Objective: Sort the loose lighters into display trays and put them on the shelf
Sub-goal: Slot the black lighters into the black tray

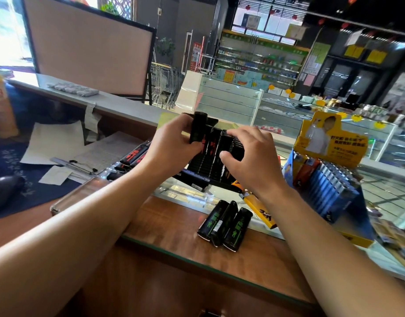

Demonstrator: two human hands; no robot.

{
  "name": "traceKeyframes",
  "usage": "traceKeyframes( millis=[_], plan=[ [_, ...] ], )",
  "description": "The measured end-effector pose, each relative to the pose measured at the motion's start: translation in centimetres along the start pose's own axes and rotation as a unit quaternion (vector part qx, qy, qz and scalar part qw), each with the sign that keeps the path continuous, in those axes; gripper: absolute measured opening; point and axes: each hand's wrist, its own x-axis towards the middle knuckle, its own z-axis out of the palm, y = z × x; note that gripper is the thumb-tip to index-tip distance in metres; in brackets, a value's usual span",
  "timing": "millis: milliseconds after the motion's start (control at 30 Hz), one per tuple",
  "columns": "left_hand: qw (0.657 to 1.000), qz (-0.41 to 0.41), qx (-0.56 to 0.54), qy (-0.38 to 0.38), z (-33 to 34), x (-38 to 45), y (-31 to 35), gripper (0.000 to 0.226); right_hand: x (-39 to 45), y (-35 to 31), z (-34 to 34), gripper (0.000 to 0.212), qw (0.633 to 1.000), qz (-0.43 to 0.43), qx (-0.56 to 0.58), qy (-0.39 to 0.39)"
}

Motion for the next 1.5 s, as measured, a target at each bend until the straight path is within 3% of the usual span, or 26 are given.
traceKeyframes(
  millis=[267,467,733,867,1000,1500],
  plan=[
    [0.999,0.047,0.019,-0.013,0.2,-0.4,0.1,0.027,-0.3,-1.4,-1.1,0.036,0.979,-0.064,0.172,0.087],
    [0.997,0.069,-0.009,0.017,0.3,-0.5,0.1,0.024,-0.2,-1.3,-1.4,0.016,0.980,-0.043,0.171,0.095],
    [0.997,0.055,-0.029,0.040,0.1,-0.4,0.0,0.025,-0.4,-1.3,-1.7,0.023,0.972,-0.025,0.205,0.113],
    [0.994,0.036,-0.106,0.013,-0.1,-0.4,0.2,0.028,-0.4,-1.5,-2.2,0.030,0.969,-0.055,0.216,0.110],
    [0.989,0.036,-0.141,0.002,0.0,-0.5,0.4,0.019,-0.4,-1.4,-2.3,0.024,0.969,-0.042,0.207,0.130],
    [0.996,0.071,-0.045,0.038,0.4,-0.8,0.1,0.021,-0.4,-1.2,-2.2,0.016,0.945,0.009,0.277,0.175]
  ],
)
